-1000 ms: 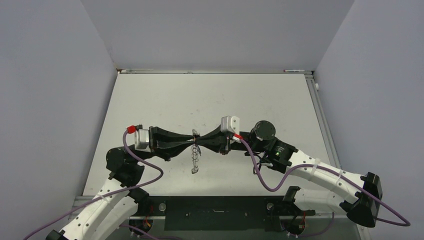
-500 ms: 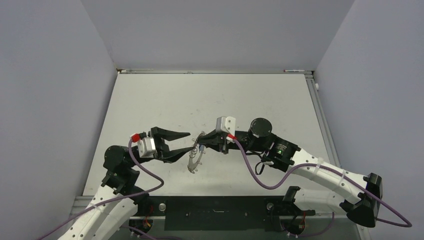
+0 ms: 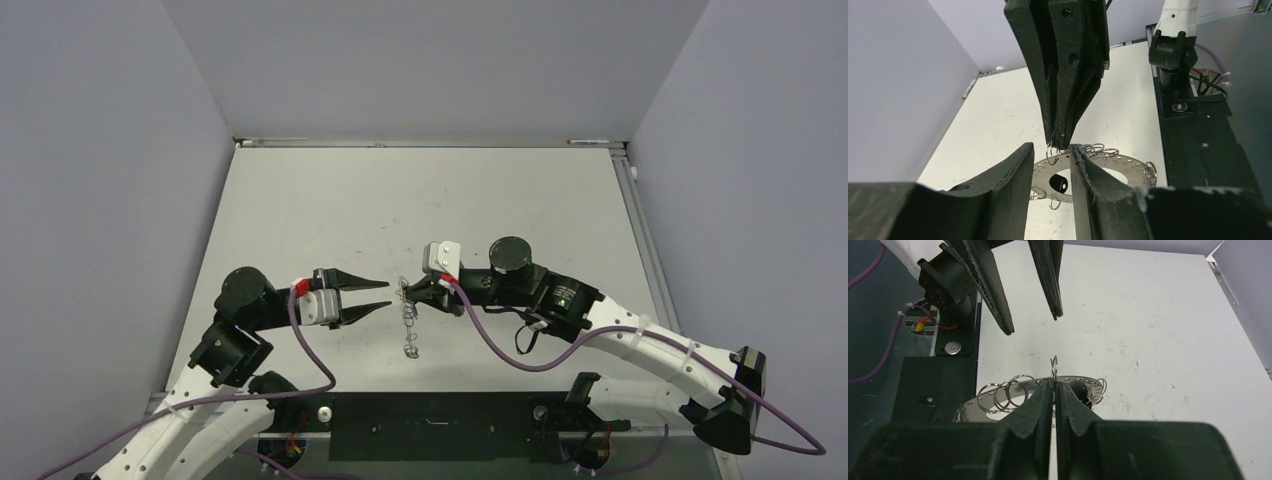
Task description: Put the keys on the keyring
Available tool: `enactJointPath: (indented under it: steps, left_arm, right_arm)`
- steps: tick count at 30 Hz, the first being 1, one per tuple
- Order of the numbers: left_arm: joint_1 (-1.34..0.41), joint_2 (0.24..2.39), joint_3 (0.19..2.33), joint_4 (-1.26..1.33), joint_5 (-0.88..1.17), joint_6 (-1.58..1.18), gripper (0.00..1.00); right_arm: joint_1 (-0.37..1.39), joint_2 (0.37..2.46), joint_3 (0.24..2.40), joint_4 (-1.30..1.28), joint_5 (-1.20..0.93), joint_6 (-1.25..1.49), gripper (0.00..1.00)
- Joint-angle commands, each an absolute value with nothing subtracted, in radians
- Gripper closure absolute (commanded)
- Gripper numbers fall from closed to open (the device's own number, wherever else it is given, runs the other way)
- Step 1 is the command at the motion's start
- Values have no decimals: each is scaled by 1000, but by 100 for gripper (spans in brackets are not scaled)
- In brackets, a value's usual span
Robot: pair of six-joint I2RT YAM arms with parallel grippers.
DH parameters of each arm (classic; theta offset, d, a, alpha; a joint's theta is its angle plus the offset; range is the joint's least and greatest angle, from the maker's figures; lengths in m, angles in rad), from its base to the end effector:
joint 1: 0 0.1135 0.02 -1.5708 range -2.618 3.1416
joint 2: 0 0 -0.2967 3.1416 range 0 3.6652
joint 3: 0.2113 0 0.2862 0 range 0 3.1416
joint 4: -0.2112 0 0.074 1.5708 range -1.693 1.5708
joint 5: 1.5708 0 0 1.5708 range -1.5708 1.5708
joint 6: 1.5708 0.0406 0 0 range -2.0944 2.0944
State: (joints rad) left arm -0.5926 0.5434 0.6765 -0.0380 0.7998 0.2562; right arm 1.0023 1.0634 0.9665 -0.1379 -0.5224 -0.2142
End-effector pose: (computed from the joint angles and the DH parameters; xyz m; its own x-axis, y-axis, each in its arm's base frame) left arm 0.0976 -0.1008 0.3733 0.3250 -0.0059 -0.9457 0.9294 0.1869 0.3182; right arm 0.1263 0.2354 0.3801 0.0884 -0.2037 -0.9750 -0.9955 0.0146 -0.0934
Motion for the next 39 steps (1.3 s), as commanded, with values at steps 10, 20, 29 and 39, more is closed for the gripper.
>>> enactJointPath:
  steps: [10,20,29,39]
  left_arm:
    - [-747,667,817,-290,692,458,70]
    - [-768,679,823,-301,637,474,77]
    - [-774,686,820,-311,635,484,85]
    - [-781,683,805,-286,690,477,97]
  right_arm:
    - [1041,1061,1051,-178,-526,-262,95]
    - [1055,1077,1061,-194,-525,-274,95]
    - [1060,1076,1065,-195,-535,-276,95]
    - [1064,1085,1069,-196,-547,-281,95]
